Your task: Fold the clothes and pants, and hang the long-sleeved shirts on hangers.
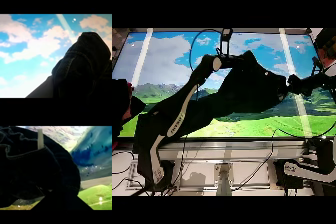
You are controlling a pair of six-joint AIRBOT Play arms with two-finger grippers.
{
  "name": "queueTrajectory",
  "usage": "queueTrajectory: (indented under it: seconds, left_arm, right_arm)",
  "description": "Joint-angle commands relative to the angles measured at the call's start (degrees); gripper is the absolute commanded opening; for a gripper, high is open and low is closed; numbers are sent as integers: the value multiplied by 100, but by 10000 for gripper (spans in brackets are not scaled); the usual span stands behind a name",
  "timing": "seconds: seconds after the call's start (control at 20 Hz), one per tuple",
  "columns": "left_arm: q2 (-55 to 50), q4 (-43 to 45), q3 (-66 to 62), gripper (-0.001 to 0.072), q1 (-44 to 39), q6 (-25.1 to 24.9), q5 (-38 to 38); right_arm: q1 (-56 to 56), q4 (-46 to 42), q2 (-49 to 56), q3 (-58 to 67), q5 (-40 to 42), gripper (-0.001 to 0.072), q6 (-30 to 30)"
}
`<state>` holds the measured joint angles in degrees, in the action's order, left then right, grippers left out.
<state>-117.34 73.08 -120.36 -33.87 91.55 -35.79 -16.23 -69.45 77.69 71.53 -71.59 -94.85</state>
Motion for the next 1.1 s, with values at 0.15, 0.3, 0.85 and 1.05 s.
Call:
queueTrajectory:
  seconds: [0.15, 0.3, 0.85, 1.05]
  left_arm:
    - [-542, -181, -2, 6, -527, 4, 1176]
    - [-551, -203, -2, 6, -658, 216, 2116]
    - [-590, -195, 258, 377, -852, 212, 3423]
    - [-341, 238, 262, 375, -815, 192, 3152]
  right_arm:
    - [-20, -531, -68, -981, 57, 29, -538]
    - [-22, -1147, -68, -1259, 103, 29, -951]
    - [-22, -2168, -68, -817, -42, 678, -1016]
    - [-20, -2179, -66, 138, 286, 675, -697]
